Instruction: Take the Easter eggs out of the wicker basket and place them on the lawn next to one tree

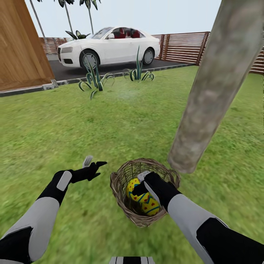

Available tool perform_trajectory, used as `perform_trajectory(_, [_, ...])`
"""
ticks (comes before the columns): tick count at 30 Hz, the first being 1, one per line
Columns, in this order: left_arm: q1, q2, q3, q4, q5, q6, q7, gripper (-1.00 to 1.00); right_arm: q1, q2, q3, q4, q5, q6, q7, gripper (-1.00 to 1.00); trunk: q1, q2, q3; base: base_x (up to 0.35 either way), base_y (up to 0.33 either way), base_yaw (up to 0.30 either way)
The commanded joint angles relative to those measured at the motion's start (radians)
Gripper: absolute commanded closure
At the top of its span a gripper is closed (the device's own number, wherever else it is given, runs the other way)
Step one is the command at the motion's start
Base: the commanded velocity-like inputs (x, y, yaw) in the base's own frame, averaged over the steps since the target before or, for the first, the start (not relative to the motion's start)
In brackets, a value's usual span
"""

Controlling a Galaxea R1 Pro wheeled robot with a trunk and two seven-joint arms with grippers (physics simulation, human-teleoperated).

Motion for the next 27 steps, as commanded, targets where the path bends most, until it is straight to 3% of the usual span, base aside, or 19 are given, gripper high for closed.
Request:
perform_trajectory(1, [0.0,0.0,0.004,0.0,-0.003,0.006,-0.003,-1.0,-0.001,0.0,0.004,0.0,-0.008,0.003,-0.003,1.0,-0.001,0.0,0.003,0.0,0.0,0.0])
perform_trajectory(27, [0.0,-0.002,0.001,0.001,-0.006,0.009,-0.001,-1.0,-0.001,0.0,0.002,0.0,-0.008,0.003,-0.002,1.0,-0.012,0.006,0.104,0.0,0.0,0.0])
